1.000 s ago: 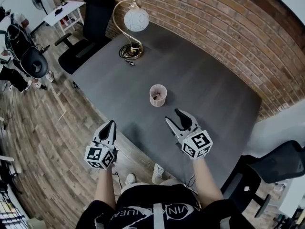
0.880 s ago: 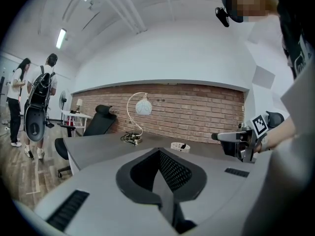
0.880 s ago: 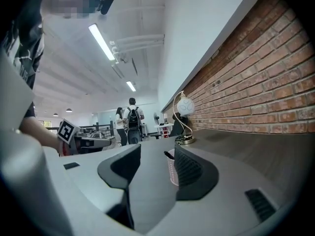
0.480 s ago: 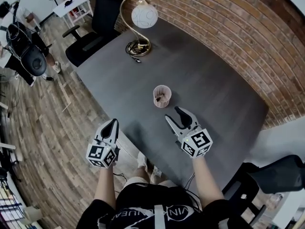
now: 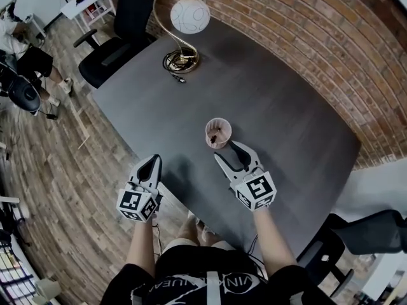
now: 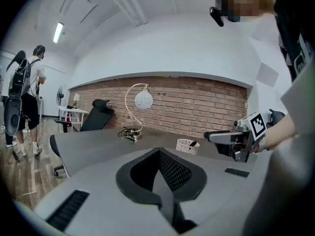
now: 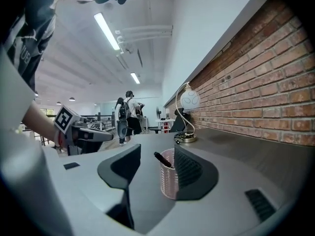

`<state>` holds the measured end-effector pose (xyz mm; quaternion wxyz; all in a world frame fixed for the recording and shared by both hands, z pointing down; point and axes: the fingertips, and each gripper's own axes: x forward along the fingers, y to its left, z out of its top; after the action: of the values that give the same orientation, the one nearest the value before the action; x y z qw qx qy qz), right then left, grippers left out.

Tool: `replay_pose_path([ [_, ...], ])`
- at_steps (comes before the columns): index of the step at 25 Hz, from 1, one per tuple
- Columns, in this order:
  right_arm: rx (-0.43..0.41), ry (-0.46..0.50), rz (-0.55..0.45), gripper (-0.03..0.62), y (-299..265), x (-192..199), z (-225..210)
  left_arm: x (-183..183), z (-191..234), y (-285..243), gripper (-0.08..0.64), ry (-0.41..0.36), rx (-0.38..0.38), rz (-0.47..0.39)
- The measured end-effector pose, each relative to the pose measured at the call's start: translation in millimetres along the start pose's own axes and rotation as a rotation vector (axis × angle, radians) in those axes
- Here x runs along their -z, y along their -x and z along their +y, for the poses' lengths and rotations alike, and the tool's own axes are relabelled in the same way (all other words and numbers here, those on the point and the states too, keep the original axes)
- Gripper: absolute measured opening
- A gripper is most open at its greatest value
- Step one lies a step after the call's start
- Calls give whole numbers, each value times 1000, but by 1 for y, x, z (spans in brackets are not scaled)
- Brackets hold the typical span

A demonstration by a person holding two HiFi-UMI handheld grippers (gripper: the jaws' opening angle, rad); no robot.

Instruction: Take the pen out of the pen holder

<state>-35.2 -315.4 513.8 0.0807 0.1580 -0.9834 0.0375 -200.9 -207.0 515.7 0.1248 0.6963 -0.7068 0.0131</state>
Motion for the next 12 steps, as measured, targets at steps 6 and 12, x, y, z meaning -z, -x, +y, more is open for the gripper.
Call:
replay_pose_path([
  [6,-2,96,83,199,-30,4,4,3,17,-20,15,14,21,11],
  [12,29,210,172,198,-48,12,1,7,25,-35,15,29,41,19],
])
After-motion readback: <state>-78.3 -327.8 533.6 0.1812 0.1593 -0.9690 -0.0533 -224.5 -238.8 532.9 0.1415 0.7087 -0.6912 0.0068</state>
